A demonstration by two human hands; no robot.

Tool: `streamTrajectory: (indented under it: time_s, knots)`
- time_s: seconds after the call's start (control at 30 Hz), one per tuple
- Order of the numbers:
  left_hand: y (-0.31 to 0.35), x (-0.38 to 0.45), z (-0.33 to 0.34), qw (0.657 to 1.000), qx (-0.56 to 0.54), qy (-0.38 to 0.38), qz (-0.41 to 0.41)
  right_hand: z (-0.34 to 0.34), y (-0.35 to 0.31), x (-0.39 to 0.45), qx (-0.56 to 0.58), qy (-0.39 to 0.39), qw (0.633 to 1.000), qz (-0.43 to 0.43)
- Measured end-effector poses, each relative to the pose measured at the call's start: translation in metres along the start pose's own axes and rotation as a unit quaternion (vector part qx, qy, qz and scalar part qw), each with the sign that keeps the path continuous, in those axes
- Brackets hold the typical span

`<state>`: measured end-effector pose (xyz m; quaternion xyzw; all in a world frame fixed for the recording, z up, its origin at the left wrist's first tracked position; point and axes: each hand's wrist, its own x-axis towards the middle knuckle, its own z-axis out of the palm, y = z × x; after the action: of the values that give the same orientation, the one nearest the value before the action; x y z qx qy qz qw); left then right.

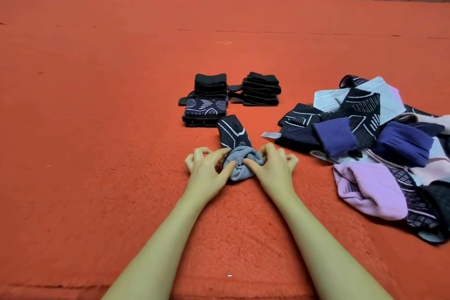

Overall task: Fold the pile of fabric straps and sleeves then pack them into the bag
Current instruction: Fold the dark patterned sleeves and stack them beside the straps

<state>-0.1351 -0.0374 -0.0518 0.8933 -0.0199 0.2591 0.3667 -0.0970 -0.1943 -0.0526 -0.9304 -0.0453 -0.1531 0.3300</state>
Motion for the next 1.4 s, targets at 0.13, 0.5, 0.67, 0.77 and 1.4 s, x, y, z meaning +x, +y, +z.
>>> streamTrajectory:
  time_s: [0.13, 0.5, 0.67, 0.77, 1.4]
  knots:
    - [0.001, -0.001, -0.001, 1.0, -0.005, -0.026, 0.007, 0.001, 0.0, -0.001, -0.045, 0.023, 0.999, -0.012]
    - [-0.015, 0.011, -0.007, 0.999, 0.024, 0.038, 0.016, -0.008, 0.0, 0.007, 0.079, -0.021, 0.985, -0.155]
    - [-0.014, 0.016, -0.007, 0.989, 0.126, -0.051, 0.058, -0.018, 0.0, 0.029, -0.141, -0.158, 0.954, -0.211]
    - [-0.013, 0.016, -0.004, 0.988, 0.118, -0.053, 0.088, -0.024, 0.0, 0.033, -0.196, -0.17, 0.929, -0.262]
    - [0.011, 0.005, -0.008, 0.996, -0.03, 0.07, 0.037, -0.033, 0.022, 0.022, -0.157, 0.121, 0.935, -0.294]
